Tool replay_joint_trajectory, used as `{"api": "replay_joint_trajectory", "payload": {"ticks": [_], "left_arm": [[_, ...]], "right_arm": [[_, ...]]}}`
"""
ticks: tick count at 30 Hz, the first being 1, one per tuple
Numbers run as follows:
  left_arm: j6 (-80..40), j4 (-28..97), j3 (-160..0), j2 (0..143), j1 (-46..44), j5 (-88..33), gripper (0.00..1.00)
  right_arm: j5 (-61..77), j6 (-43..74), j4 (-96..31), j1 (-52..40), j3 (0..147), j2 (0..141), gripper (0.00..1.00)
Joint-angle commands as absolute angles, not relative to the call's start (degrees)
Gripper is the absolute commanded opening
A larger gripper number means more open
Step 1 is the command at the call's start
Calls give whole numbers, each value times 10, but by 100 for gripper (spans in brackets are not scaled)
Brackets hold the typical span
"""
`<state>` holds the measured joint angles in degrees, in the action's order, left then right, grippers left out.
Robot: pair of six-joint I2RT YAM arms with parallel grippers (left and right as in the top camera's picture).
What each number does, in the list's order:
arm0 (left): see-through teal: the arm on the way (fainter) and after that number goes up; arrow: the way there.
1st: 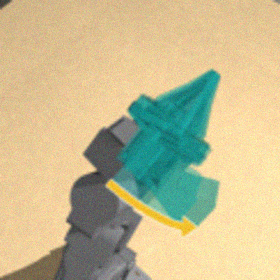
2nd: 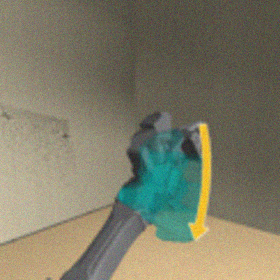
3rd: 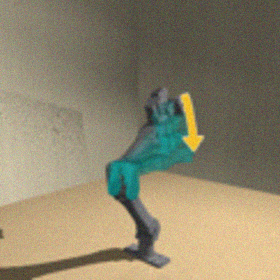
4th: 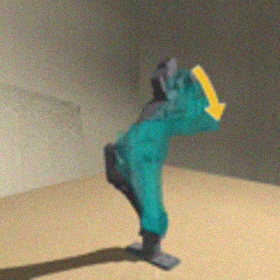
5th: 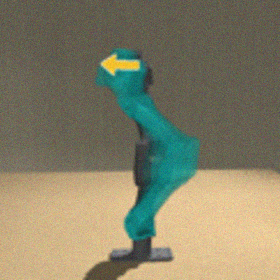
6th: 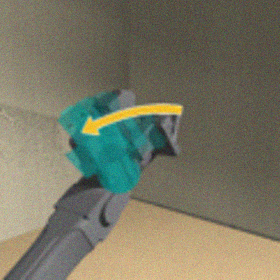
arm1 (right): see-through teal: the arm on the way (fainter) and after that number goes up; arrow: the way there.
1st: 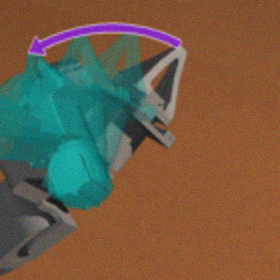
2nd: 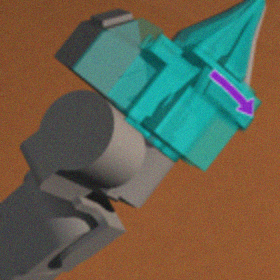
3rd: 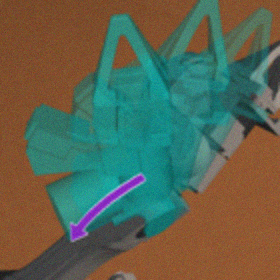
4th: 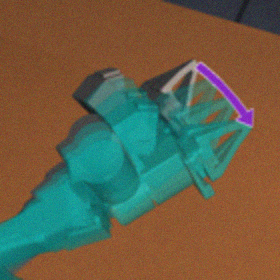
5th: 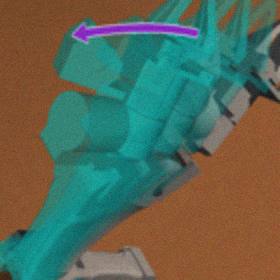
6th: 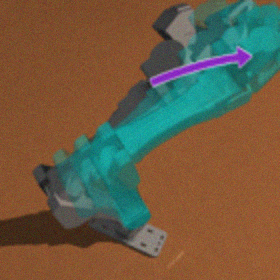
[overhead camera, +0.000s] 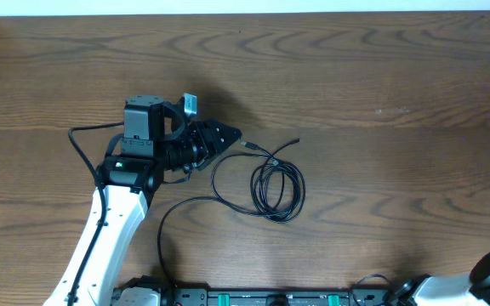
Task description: Untangle cables
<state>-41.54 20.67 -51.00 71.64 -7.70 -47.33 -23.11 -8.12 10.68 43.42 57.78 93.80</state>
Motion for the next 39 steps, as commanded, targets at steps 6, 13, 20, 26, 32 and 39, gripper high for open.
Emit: {"api": "replay_joint_trajectory", "payload": {"ticks": [6, 13, 20, 26, 32, 39], "left_arm": [[-405, 207, -509, 719, -77, -438, 58], [-405, 207, -509, 720, -77, -438, 59], [-405, 207, -509, 720, -77, -438, 64], [-313, 229, -509, 720, -125, -410, 64], [-302, 280, -509, 727, -273, -153, 70], [-302, 278, -508, 765, -419, 49, 69]], "right_arm": [[-154, -28, 107, 465, 696, 993, 1], [-104, 28, 1, 505, 696, 1058, 39], [-42, 24, -26, 505, 696, 1013, 99], [105, 98, -2, 481, 696, 907, 99], [145, 148, 22, 427, 696, 798, 99], [145, 148, 18, 383, 696, 723, 99]]}}
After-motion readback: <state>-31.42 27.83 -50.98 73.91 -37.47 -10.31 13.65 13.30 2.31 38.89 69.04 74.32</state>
